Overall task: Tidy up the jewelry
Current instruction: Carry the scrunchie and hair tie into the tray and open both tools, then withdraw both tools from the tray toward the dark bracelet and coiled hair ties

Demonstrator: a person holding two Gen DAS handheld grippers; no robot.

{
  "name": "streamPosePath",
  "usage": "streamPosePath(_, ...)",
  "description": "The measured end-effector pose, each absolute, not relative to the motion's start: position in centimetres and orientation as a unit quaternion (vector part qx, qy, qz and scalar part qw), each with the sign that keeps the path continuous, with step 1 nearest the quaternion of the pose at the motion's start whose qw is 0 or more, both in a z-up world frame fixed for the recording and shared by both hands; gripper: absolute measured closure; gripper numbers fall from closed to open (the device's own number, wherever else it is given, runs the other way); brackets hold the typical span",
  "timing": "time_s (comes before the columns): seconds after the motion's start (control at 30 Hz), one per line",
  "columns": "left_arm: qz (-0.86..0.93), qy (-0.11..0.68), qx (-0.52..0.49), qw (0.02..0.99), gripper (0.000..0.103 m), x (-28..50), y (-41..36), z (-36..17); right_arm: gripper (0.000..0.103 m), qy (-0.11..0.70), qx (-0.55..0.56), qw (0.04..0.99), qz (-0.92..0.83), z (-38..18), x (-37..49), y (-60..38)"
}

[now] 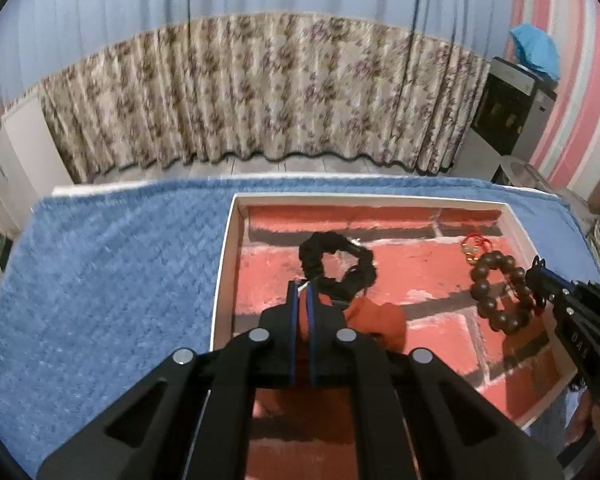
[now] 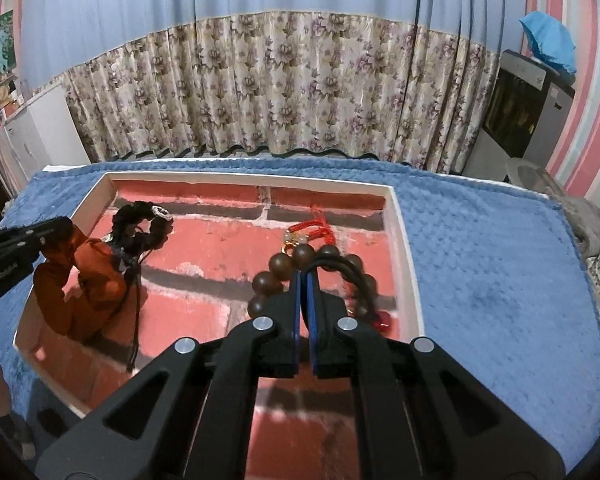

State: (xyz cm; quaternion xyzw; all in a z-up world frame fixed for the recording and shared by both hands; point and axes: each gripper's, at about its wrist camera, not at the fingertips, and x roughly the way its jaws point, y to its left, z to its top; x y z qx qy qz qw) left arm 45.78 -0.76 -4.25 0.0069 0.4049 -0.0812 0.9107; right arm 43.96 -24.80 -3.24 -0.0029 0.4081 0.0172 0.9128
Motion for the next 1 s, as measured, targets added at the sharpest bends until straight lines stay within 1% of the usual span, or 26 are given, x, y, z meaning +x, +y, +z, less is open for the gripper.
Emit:
streamPosePath(0.13,-0.078,0.423,0.004,0.903,0.098,47.0,-0.6,-5.7,0.099,0.423,0.001,0.906,0.013,-4.2,45.6,-24.7)
streamPosePath(0.33,-0.069,0.436,0.002,0.897,0.096,48.0,0.0,-6.2,0.099,0.469,0.005,0.883,0.011,-6.1,48.0,-25.2)
streamPosePath(0.47,-0.065,0.437,0.009,0.897,0.096,47.8,0.2,-6.3,0.097,0.480,0.012,0.877,0.015,-6.6,48.2,-25.5)
streamPosePath(0.5,-0.063,0.438,0.011,0.897,0.096,47.8,0.2,-6.3,0.095,0.481,0.011,0.876,0.014,-6.5,48.2,-25.6)
streamPosePath(0.53,-0.061,0.439,0.011,0.896,0.096,47.8,0.3,-6.3,0.086,0.484,0.008,0.875,0.010,-6.5,48.1,-25.6)
streamPosePath(0.57,-0.061,0.440,0.010,0.896,0.095,47.7,0.4,-6.3,0.074,0.486,0.006,0.874,0.009,-6.4,48.0,-25.7)
streamPosePath(0.63,-0.062,0.443,0.006,0.894,0.086,47.2,0.6,-6.1,0.064,0.480,0.008,0.877,0.017,-5.8,47.4,-25.8)
streamPosePath(0.67,-0.063,0.441,0.006,0.895,0.070,46.9,0.7,-5.8,0.059,0.476,0.007,0.879,0.019,-5.5,47.1,-25.8)
streamPosePath(0.7,-0.062,0.438,0.009,0.897,0.053,46.6,0.7,-5.6,0.058,0.471,0.006,0.882,0.018,-5.1,46.8,-26.0)
streamPosePath(0.73,-0.059,0.429,0.014,0.901,0.048,46.0,0.7,-5.0,0.054,0.464,0.008,0.885,0.020,-4.4,46.3,-26.2)
streamPosePath(0.77,-0.060,0.422,0.018,0.905,0.045,45.6,0.6,-4.5,0.047,0.459,0.014,0.888,0.025,-3.8,45.8,-26.5)
streamPosePath(0.8,-0.062,0.418,0.020,0.906,0.044,45.2,0.6,-4.1,0.043,0.454,0.018,0.890,0.029,-3.3,45.4,-26.8)
streamPosePath(0.83,-0.066,0.417,0.019,0.906,0.043,44.8,0.6,-3.6,0.033,0.446,0.021,0.894,0.033,-2.5,44.8,-27.2)
streamPosePath(0.87,-0.069,0.416,0.017,0.907,0.040,44.4,0.7,-3.1,0.023,0.438,0.019,0.898,0.034,-1.8,44.2,-27.4)
streamPosePath(0.9,-0.070,0.413,0.017,0.908,0.035,44.1,0.7,-2.8,0.021,0.432,0.015,0.901,0.032,-1.3,43.8,-27.6)
streamPosePath(0.93,-0.069,0.406,0.019,0.911,0.034,43.4,0.8,-2.2,0.018,0.423,0.008,0.906,0.028,-0.6,43.0,-27.8)
streamPosePath(0.97,-0.067,0.400,0.024,0.914,0.030,42.7,0.9,-1.6,0.014,0.416,0.003,0.909,0.025,0.1,42.4,-28.1)
streamPosePath(1.0,-0.065,0.395,0.028,0.916,0.023,42.2,0.8,-1.2,0.011,0.410,0.001,0.912,0.025,0.6,41.8,-28.3)
